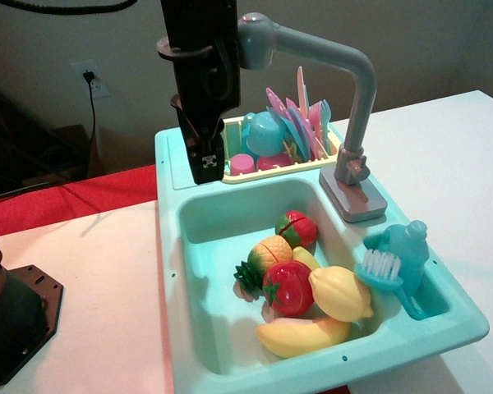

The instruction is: Move faucet front to left

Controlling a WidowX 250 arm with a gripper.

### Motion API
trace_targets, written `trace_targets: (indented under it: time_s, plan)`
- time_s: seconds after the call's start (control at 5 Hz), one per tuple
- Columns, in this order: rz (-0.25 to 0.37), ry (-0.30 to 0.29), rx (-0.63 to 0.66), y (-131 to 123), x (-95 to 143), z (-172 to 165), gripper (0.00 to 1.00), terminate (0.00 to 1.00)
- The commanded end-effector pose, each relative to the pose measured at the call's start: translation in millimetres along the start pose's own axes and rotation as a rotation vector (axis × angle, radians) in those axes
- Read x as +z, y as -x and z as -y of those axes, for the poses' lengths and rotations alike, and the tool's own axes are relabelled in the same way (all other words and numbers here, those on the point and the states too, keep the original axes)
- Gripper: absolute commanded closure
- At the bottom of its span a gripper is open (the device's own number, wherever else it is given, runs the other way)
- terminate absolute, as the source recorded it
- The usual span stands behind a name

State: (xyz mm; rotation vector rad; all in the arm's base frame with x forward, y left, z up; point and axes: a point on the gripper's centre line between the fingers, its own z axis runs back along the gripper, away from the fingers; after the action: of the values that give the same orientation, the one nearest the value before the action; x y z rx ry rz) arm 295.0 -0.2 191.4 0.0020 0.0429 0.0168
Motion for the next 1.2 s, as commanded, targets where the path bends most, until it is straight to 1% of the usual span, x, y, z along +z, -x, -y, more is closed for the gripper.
trace_targets:
  time_s: [0.0,0.2,0.4,0.6,0.8,1.0]
  plan:
    - [0.000,0.000,0.000,0,0,0,0.00,0.00]
    - [0.015,-0.019,-0.060,4,5,18,0.00,0.00]
    - [0.021,-0.015,-0.092,6,7,32,0.00,0.00]
    - [0.029,-0.023,-0.118,9,9,48,0.00,0.00]
    - [0.021,-0.031,-0.119,11,7,56,0.00,0.00]
    - [0.006,-0.031,-0.095,-4,3,55,0.00,0.00]
